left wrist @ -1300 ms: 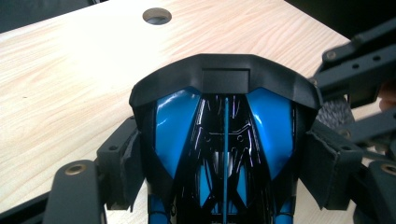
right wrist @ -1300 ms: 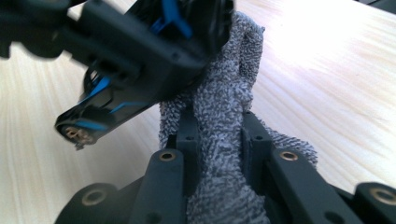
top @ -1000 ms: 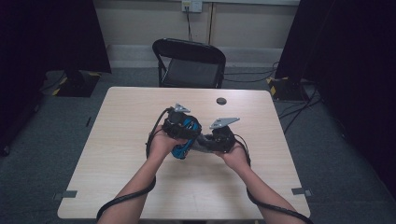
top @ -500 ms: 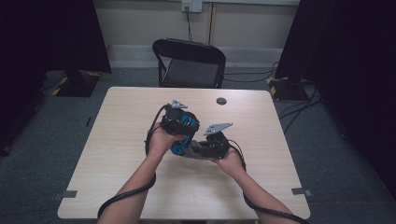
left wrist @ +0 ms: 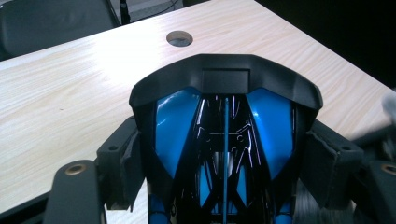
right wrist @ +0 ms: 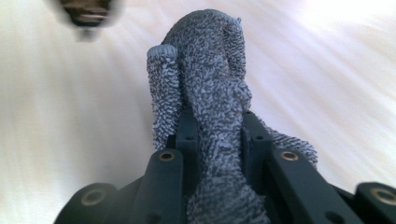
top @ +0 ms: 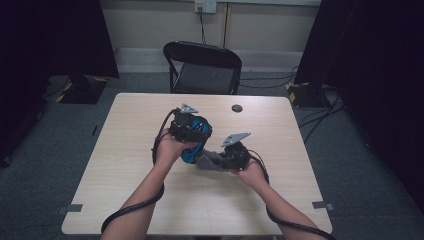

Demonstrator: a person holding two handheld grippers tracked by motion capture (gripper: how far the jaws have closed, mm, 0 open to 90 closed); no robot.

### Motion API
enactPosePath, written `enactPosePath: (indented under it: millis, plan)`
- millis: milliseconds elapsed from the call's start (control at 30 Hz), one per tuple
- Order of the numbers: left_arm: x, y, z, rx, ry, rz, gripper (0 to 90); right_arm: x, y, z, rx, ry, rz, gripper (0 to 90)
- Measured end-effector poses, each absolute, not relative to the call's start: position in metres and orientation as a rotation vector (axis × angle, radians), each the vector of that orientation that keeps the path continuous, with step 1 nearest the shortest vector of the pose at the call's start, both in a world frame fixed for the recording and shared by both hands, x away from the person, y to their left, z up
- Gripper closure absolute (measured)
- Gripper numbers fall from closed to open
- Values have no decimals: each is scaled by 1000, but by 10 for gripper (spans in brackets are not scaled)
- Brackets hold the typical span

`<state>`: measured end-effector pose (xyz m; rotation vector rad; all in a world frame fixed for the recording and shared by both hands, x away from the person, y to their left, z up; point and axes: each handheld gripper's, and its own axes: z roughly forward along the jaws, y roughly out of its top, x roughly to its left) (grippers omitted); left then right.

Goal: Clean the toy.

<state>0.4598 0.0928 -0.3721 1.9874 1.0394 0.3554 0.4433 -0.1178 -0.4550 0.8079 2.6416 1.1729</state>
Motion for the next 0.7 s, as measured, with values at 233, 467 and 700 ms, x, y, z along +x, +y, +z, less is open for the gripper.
enactPosePath:
  millis: [233, 467, 700]
  plan:
    - [451, 92, -381, 2024, 1013, 346, 256, 463, -151, -436, 942, 2514, 1157, 740]
    - [447, 94, -392, 2037, 1017, 323, 256, 472, -158, -416, 959, 2460, 1168, 739]
    - [442, 94, -398, 2051, 1007, 313, 256, 478, -157, -395, 972, 2404, 1196, 740]
